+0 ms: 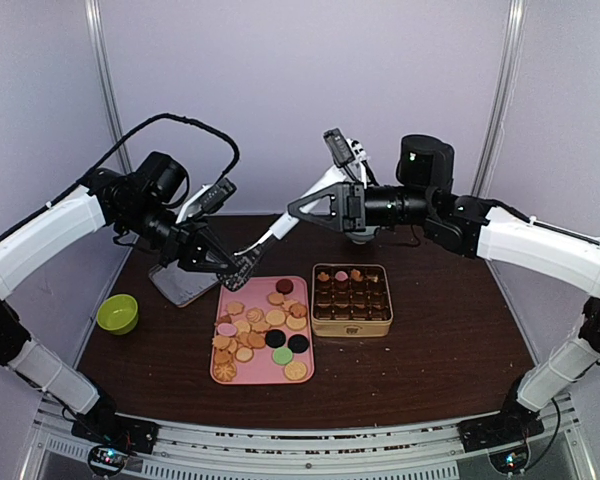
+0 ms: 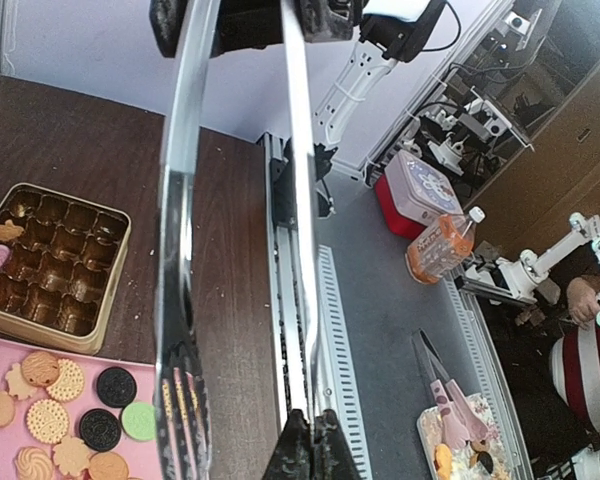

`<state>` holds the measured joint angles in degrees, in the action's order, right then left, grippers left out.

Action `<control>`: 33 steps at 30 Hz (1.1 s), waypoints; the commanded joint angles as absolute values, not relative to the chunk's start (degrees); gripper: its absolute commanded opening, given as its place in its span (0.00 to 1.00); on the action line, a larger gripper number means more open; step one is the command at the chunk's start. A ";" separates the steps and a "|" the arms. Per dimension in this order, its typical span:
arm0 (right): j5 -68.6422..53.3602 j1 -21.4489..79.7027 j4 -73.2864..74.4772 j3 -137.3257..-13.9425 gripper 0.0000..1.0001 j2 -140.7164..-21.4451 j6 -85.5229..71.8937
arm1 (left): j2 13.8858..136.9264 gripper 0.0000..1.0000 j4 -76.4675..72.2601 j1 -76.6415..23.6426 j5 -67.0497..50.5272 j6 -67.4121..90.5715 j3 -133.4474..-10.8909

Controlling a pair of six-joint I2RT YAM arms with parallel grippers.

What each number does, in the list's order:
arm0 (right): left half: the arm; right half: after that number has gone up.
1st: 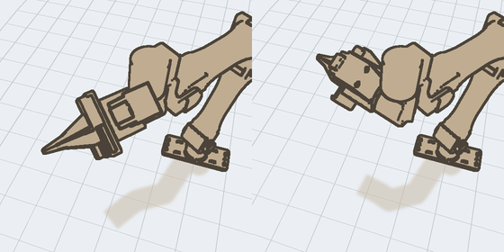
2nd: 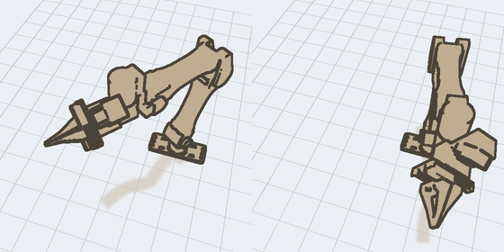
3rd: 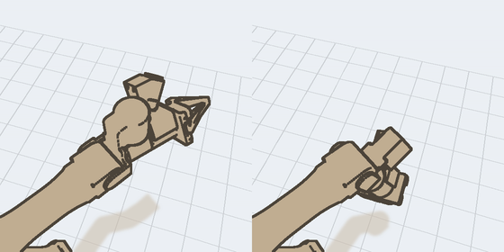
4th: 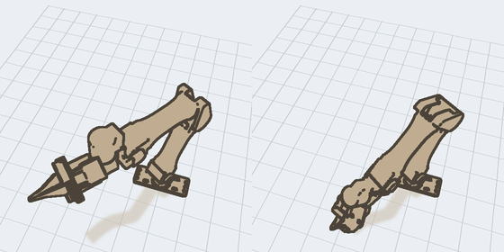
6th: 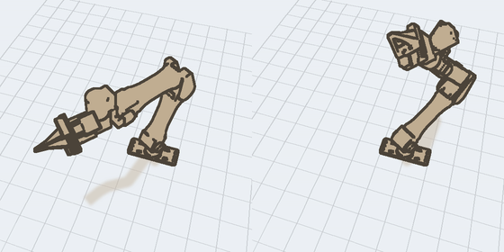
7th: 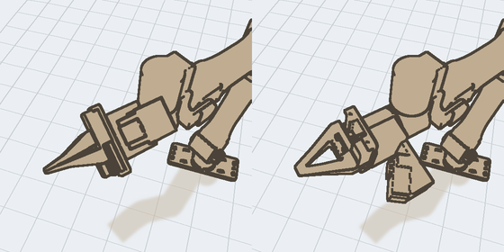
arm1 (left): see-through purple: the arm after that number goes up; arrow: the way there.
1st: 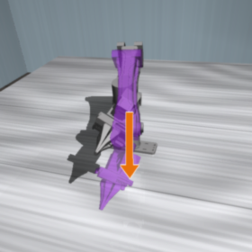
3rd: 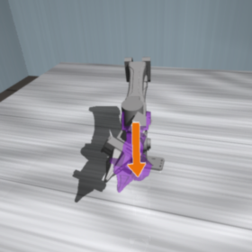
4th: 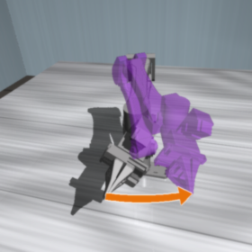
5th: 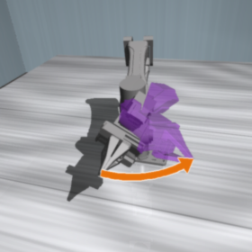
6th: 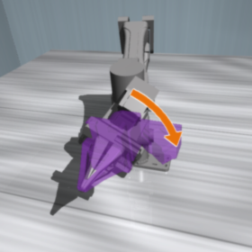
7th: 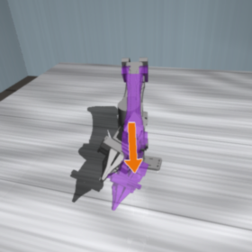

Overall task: Pack the cookies
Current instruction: Pass from the left arm to the right, then adjust the fake cookies on the plate.

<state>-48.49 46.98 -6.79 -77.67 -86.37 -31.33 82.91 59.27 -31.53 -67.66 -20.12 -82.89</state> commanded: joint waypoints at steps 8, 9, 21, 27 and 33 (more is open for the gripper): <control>-38.13 48.08 -3.14 -76.12 0.30 -80.80 -27.22 | 82.65 0.25 57.76 -31.07 -54.95 -22.69 -86.24; -36.58 48.47 -1.91 -75.89 0.29 -80.44 -26.21 | 82.40 0.30 57.75 -30.99 -52.82 -22.83 -86.44; -10.36 58.49 12.45 -74.15 0.29 -82.58 -13.41 | 74.28 0.92 54.96 -19.47 -26.80 -23.74 -79.93; -4.81 62.92 10.00 -71.85 0.29 -86.78 -13.29 | 68.79 0.98 52.57 -13.80 -16.52 -25.24 -73.93; -0.51 67.23 10.14 -74.01 0.28 -92.92 -12.54 | 68.63 0.98 53.38 -11.76 -16.35 -23.85 -72.07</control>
